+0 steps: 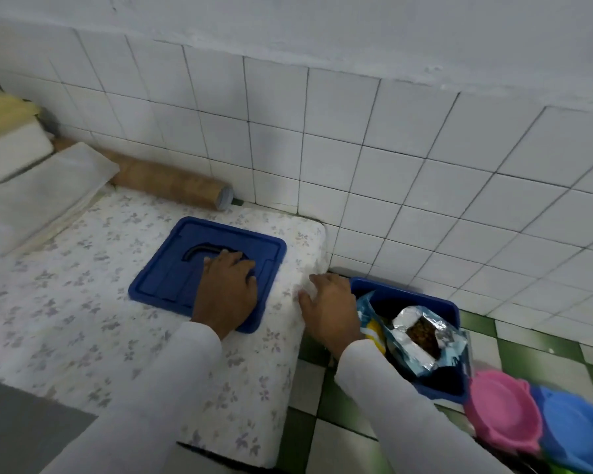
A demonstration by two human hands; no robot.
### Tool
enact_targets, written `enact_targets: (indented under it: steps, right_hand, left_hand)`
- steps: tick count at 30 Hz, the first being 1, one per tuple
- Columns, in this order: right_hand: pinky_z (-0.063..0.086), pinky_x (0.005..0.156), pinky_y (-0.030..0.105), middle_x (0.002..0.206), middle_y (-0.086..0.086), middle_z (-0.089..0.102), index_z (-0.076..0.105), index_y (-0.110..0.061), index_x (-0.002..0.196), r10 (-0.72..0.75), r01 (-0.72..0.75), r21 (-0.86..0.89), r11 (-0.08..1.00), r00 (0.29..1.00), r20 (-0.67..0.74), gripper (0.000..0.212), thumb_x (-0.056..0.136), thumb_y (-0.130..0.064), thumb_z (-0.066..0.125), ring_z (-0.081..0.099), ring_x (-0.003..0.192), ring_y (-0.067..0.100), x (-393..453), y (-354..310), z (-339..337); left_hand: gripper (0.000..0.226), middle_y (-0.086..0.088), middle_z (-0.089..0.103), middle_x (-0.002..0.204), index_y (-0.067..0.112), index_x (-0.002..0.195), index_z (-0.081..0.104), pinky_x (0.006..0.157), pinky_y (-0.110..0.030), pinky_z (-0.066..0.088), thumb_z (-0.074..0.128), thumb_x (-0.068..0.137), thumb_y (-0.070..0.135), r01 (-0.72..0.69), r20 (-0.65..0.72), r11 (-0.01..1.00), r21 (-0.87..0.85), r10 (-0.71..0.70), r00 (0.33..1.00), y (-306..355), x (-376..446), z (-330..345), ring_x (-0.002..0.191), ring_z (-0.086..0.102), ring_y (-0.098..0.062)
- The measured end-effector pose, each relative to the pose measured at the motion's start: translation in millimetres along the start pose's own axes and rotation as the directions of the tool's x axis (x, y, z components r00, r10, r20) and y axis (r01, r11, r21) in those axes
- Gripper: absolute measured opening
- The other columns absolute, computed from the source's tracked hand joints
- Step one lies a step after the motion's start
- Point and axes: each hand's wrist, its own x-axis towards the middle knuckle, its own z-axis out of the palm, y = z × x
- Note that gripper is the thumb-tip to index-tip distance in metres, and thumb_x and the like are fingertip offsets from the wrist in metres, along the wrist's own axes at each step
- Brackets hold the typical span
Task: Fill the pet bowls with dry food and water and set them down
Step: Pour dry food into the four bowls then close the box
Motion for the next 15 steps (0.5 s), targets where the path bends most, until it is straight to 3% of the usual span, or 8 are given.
enact_targets:
  steps: [2,5,9,15]
  right_hand:
    - [0.039,0.113,0.046,0.143,0.007,0.051,0.053,-0.017,0.138,0.025,-0.022,-0.082,0.996,0.999,0.037,0.042,0.103,-0.039,0.050,0.045,0.133,0.030,-6,17,-13]
    - [0.042,0.109,0.045,0.143,0.007,0.050,0.053,-0.018,0.138,0.099,-0.102,-0.094,0.990,0.994,-0.038,0.039,0.102,-0.035,0.051,0.045,0.127,0.028,-16,47,-30]
    - [0.046,0.099,0.037,0.128,0.003,0.059,0.059,-0.023,0.125,0.153,-0.168,-0.108,0.980,0.979,-0.138,0.030,0.099,-0.036,0.051,0.052,0.113,0.023,-34,87,-47]
    - [0.046,0.098,0.038,0.118,0.010,0.069,0.069,-0.016,0.118,0.281,-0.313,-0.117,0.943,0.932,-0.229,0.029,0.093,-0.028,0.059,0.060,0.108,0.030,-56,132,-73]
  left_hand:
    - [0.035,-0.015,0.062,0.138,0.011,0.127,0.070,0.121,-0.060,0.026,0.059,0.096,0.023,-0.033,0.011,0.999,-0.033,0.033,0.999,27,1,8,0.136,0.050,-0.040]
    - [0.042,-0.013,0.066,0.132,0.012,0.124,0.072,0.118,-0.059,0.032,0.050,0.092,0.028,-0.131,0.029,0.988,-0.078,0.133,0.991,70,-1,21,0.129,0.056,-0.037]
    - [0.032,-0.009,0.065,0.130,0.013,0.126,0.071,0.112,-0.043,0.040,0.059,0.097,0.022,-0.213,0.064,0.970,-0.121,0.221,0.973,127,-6,39,0.119,0.058,-0.030]
    - [0.039,0.001,0.056,0.144,0.022,0.142,0.059,0.112,-0.034,0.041,0.052,0.104,0.028,-0.282,0.184,0.940,-0.193,0.317,0.930,197,-16,71,0.131,0.050,-0.019]
